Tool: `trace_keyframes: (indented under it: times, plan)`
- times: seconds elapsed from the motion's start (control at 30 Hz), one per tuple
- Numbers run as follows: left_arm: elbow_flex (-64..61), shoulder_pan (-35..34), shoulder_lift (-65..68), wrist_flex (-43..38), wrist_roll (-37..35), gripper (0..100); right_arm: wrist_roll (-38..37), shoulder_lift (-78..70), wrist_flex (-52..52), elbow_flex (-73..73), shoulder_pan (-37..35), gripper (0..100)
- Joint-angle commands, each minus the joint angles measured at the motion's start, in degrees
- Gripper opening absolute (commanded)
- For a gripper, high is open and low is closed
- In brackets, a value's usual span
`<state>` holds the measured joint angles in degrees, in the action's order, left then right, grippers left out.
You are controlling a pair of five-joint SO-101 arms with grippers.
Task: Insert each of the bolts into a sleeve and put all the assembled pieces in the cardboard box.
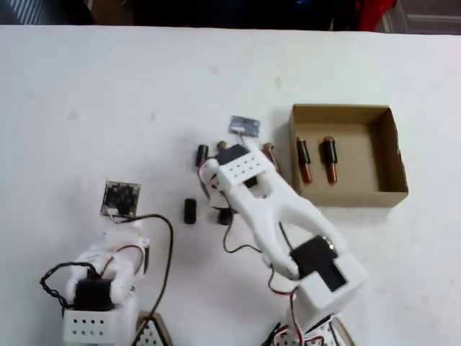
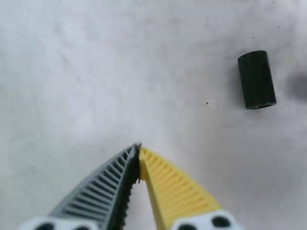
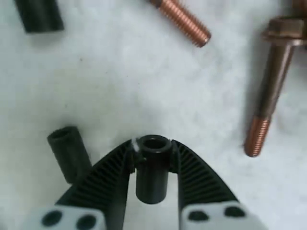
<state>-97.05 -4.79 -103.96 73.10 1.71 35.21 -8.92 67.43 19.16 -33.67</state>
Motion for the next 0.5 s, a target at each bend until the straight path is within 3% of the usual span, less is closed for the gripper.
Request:
trace_keyframes:
  times: [0.0,0.13,0.23,0.47]
  plan:
    - [0.1,-0.2,-0.5,0.4,0.2,2,-26.8,7.0,4.2,-2.8,3.2,1.7]
    - [0.1,-0.2,-0.5,0.4,0.2,2,-47.1,6.7,4.2,-2.7,7.5,1.7]
    - [0.1,-0.2,-0.5,0.4,0.2,2,-57.0,5.9,4.2,-2.8,9.6,1.7]
    - [0.1,-0.2,-0.5,0.4,0.2,2,-58.7,1.6,3.9,-3.3,10.9,1.7]
